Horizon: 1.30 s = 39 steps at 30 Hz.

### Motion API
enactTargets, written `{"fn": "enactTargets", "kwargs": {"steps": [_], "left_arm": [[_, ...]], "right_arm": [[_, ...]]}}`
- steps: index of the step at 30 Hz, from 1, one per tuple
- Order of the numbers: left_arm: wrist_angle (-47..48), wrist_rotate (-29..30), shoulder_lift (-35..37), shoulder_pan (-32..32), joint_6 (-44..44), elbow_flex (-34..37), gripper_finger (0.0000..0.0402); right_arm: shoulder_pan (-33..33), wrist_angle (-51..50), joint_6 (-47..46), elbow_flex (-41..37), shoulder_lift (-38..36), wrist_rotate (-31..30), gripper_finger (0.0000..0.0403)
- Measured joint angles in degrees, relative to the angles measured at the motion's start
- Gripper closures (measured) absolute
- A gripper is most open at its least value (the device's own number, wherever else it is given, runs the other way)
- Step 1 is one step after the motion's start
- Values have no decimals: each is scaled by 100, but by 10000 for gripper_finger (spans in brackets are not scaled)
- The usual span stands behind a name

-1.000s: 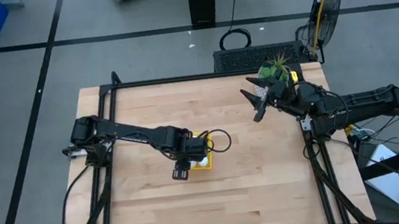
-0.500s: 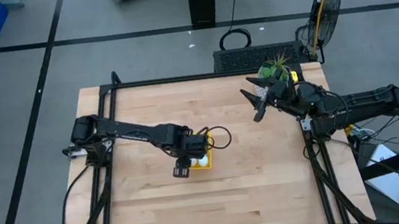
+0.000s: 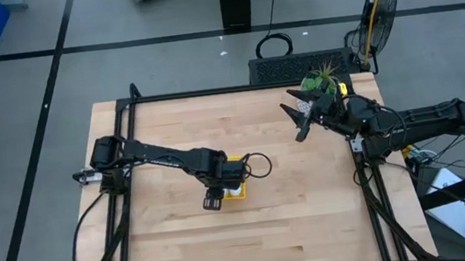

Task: Pick and place pill bottles into a basket
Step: Put the white pill bottle into the yellow bin, then return to Home Position

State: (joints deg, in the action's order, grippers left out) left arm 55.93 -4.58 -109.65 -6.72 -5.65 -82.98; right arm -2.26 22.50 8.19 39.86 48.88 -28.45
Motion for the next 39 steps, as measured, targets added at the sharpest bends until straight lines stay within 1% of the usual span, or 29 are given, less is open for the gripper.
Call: {"fn": "enactTargets", "kwargs": {"steps": [9, 10, 11, 14, 16, 18, 20, 22, 30, 34, 39], "left_arm": [[80, -9, 0, -55, 35, 0, 239], [81, -8, 0, -76, 28, 0, 225], [79, -6, 0, -98, 34, 0, 200], [32, 8, 0, -160, 92, 0, 115], [-44, 12, 0, -187, 121, 0, 68], [-134, 11, 0, -206, 172, 0, 31], [-204, 9, 0, -210, 214, -15, 12], [-209, 9, 0, -208, 291, -76, 12], [-82, 11, 4, -208, 298, -339, 49], [323, 29, 4, -205, 277, -643, 57], [1133, 414, 62, -201, 273, -1279, 58]], "right_arm": [[-2, -3, 0, 0, 0, 0, 193], [-2, -4, 0, 0, 0, 0, 193], [-2, -4, 0, 0, 0, 0, 193], [-2, -4, 0, 0, 0, 0, 193], [0, -4, 0, 0, 0, 0, 193], [-1, -5, 0, 0, 0, 0, 193], [-1, -7, 0, 0, 0, 0, 193], [-1, -7, 0, 0, 0, 0, 193], [-1, -7, 0, 0, 0, 0, 193], [-2, -7, 1, 0, 0, 0, 193], [-1, 5, 158, 0, 0, 0, 193]]}}
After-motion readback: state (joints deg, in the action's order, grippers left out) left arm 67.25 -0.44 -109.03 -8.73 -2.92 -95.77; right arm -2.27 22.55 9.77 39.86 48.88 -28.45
